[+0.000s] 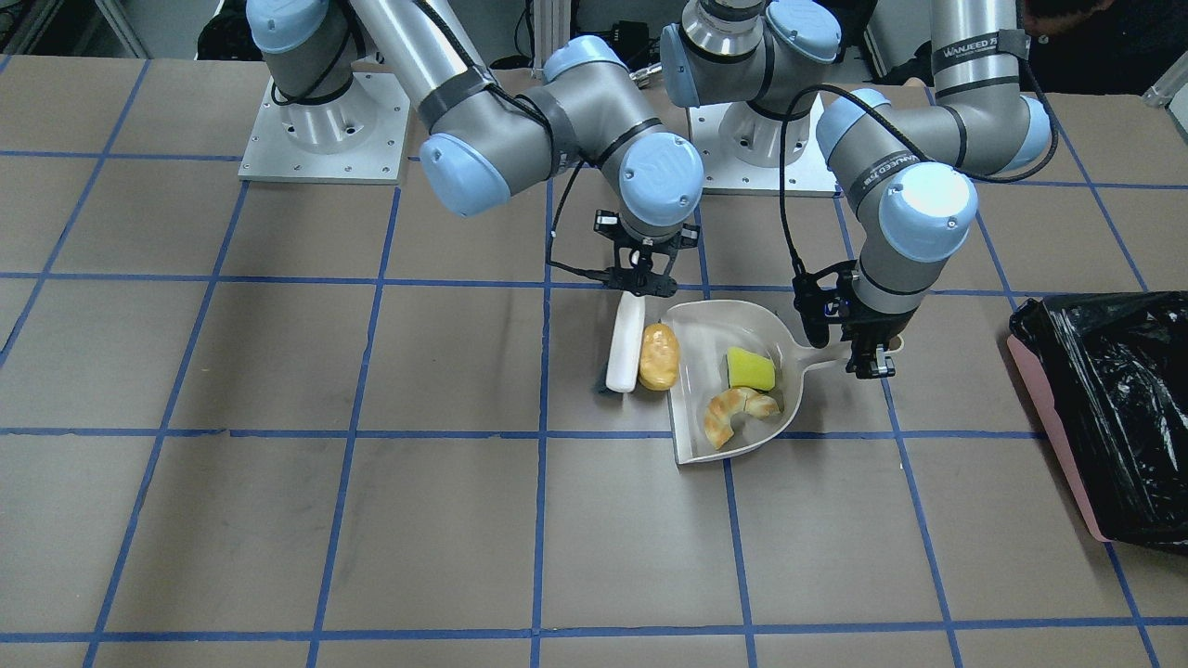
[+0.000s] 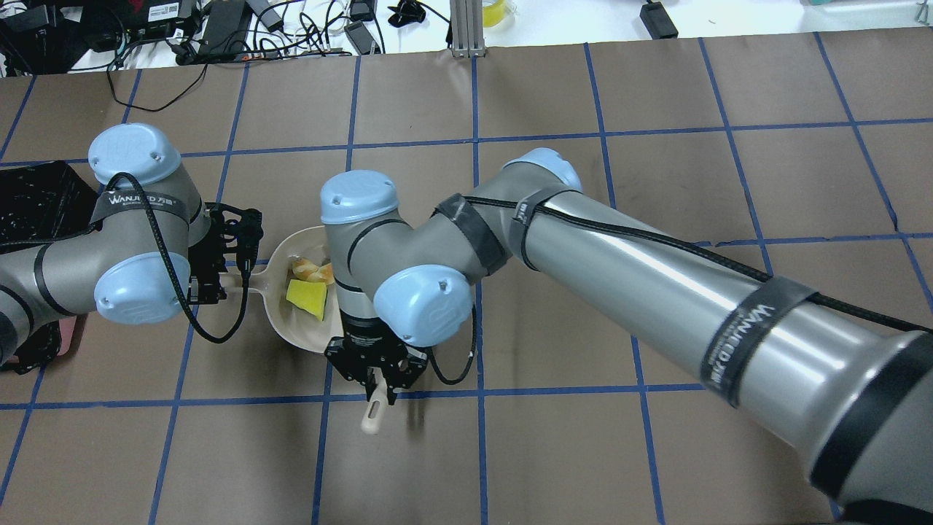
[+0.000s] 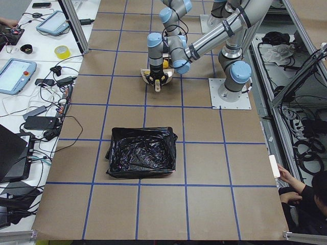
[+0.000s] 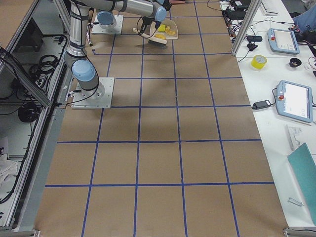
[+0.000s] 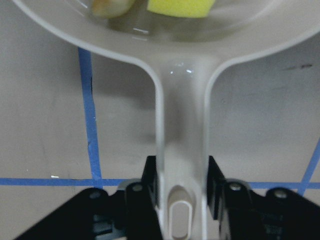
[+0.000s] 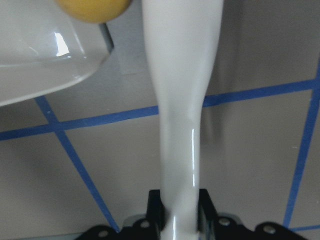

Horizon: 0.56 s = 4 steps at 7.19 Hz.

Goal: Sweep and dump trash into bin
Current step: 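Lift the dustpan toward the bin with the left gripper while the right withdraws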

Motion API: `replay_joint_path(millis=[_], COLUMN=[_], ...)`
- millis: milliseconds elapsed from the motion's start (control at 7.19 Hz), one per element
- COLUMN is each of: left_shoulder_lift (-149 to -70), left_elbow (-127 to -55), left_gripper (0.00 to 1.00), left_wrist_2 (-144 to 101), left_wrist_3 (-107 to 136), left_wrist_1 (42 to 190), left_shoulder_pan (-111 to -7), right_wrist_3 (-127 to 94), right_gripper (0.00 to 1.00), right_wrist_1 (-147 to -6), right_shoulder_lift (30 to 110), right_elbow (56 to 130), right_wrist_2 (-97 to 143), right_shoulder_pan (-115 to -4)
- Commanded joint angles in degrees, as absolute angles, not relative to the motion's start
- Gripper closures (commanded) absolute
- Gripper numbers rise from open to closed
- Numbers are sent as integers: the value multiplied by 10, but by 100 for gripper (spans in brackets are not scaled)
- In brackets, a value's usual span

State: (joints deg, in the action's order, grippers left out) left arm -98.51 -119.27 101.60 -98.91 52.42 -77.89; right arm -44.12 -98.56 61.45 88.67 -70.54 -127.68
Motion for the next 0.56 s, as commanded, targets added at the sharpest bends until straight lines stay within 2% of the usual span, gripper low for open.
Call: replay_joint_path(millis=[0, 417], left_shoulder_lift=[-987, -986], left_elbow=[-1173, -1165], left_gripper=[99, 100], left_wrist_2=[1017, 997], left_wrist_3=[-994, -998], left_wrist_1=[529, 529], left_shoulder_pan=[-774, -739], right_wrist_3=[-442, -429], right_gripper=[100, 100], right_wrist_1=[-987, -984], right_shoulder_lift=[561, 562], right_elbow=[802, 788], right_wrist_2=[-705, -714], right_shoulder_pan=[-1292, -1290])
